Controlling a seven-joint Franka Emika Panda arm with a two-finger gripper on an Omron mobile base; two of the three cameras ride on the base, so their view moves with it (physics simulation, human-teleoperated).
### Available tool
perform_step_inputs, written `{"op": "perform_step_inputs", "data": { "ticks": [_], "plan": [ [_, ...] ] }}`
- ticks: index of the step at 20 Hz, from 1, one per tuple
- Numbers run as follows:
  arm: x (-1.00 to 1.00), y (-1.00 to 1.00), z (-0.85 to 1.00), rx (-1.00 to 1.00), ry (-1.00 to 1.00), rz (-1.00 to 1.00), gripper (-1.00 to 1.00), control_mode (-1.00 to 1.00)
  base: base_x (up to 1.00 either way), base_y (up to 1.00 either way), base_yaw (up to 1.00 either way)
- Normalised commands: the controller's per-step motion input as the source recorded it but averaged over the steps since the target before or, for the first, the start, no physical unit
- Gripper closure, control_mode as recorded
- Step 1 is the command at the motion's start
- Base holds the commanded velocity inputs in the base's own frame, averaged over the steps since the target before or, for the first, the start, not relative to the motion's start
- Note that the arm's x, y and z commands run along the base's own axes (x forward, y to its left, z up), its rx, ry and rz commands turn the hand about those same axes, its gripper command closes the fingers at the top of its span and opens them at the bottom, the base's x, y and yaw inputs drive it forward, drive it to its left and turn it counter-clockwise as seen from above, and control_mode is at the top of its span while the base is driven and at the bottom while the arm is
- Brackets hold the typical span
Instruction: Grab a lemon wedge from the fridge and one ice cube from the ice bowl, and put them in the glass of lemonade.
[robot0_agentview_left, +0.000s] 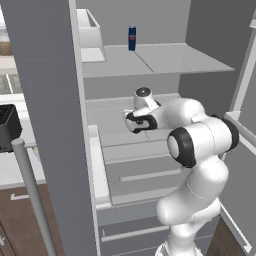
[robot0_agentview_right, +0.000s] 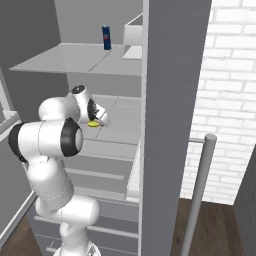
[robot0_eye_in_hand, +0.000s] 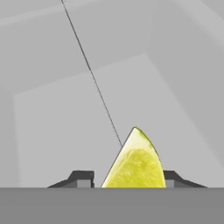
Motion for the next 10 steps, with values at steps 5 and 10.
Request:
{"op": "perform_step_inputs", "data": {
  "ticks": [5, 10],
  "plan": [
    [-0.79, -0.3, 0.38, 0.01, -0.05, 0.26, 1.0, -1.0, 0.0, 0.0, 0.0],
    [-1.0, -0.14, 0.8, -0.01, 0.0, 0.31, 1.0, -1.0, 0.0, 0.0, 0.0]
  ]
}}
